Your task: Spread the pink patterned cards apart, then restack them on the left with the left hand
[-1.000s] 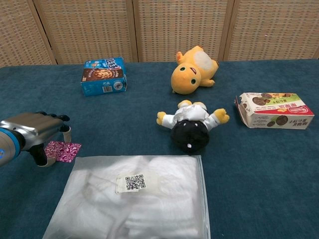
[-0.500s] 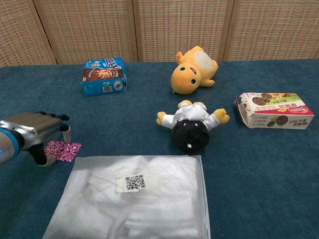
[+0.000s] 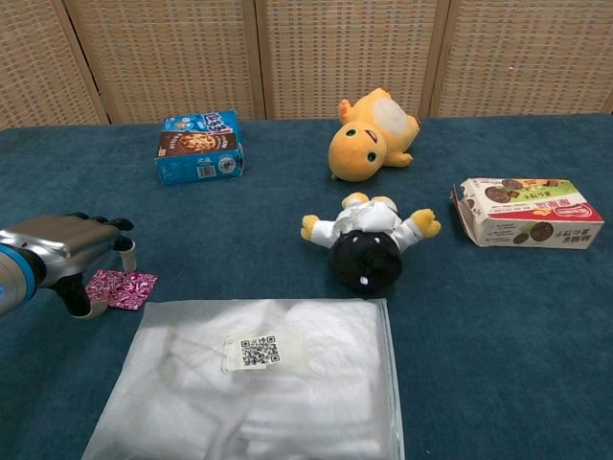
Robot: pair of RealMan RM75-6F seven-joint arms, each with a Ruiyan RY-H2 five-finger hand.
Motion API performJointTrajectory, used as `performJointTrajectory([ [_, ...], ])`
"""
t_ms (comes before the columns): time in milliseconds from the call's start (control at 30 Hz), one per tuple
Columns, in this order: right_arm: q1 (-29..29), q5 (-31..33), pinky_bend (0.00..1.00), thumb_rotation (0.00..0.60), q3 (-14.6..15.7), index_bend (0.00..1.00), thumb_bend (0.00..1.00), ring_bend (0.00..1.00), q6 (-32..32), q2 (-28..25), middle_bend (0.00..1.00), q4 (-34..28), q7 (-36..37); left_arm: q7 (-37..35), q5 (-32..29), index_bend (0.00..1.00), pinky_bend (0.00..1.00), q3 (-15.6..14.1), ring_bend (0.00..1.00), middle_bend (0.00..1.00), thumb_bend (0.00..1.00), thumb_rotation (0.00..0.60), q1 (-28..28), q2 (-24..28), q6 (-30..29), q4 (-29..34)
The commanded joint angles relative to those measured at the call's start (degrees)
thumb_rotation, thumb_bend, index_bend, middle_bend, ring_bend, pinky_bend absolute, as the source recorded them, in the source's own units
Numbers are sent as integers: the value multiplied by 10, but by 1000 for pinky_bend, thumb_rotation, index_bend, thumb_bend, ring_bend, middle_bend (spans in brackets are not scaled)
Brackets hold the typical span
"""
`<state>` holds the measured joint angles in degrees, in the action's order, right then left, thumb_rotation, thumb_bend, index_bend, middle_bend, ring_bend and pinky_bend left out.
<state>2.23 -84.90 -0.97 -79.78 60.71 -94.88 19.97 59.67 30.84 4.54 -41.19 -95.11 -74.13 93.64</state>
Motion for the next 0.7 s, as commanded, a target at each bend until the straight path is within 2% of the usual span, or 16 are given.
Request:
performJointTrajectory([
  [33, 0, 0, 0, 600, 0, 43, 107, 0, 0, 0, 0, 0, 0, -3, 0, 375, 0, 3, 0, 0, 408, 600, 0, 4, 0, 3],
  [433, 0, 1, 0, 600, 0, 43, 106, 0, 1, 1, 0, 0, -3, -14, 0, 375, 0, 12, 0, 0, 408, 600, 2, 22, -1, 14],
  [700, 1, 0, 0, 600, 1, 43, 105, 0, 2, 1, 0, 0, -5, -29, 4, 375, 0, 14, 0, 0, 408, 600, 9, 53, 0, 22],
])
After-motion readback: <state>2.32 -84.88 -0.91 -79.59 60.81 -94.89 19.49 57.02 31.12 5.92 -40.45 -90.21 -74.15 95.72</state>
